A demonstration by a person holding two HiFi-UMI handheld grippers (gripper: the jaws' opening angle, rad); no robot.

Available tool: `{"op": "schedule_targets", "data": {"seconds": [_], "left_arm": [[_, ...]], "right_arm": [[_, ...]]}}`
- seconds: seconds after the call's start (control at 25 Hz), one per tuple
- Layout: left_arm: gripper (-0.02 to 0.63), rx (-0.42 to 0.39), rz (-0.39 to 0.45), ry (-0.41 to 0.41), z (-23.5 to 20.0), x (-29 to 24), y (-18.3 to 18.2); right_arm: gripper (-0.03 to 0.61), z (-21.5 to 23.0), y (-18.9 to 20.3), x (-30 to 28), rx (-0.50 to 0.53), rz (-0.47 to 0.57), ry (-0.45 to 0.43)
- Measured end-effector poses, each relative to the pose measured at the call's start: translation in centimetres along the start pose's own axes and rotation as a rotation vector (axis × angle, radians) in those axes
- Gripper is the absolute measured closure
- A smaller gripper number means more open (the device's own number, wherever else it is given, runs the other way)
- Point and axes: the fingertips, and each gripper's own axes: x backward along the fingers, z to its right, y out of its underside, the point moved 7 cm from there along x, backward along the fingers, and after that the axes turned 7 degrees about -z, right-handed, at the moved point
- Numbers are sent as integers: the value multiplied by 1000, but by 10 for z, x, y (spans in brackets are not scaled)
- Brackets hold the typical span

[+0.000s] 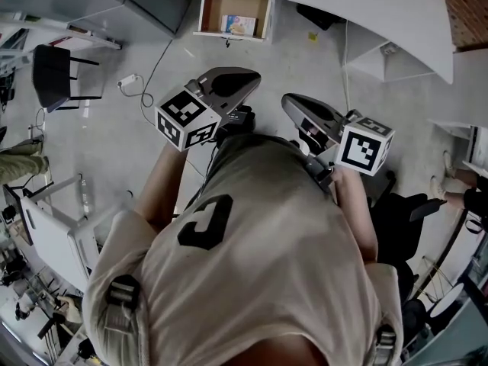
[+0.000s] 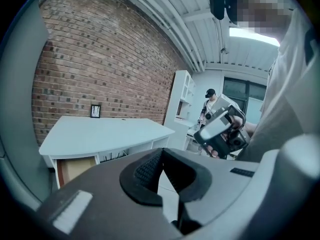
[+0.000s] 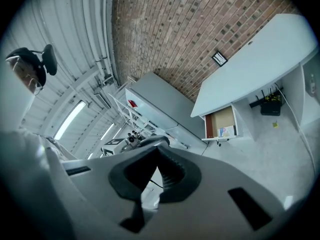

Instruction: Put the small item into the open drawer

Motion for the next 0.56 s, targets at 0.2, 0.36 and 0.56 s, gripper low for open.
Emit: {"op": "schedule_targets", "data": {"seconds": [0.2, 0.36, 0.56], "left_arm": [[609, 9, -2, -5, -35, 22, 9], [609, 18, -9, 7, -60, 36, 18], [609, 15, -30, 5, -117, 53, 21]], "right_arm": [[574, -12, -11, -30, 31, -15, 36], [574, -16, -18, -60, 6, -30, 64], [574, -21, -42, -106, 33, -61, 99]]}}
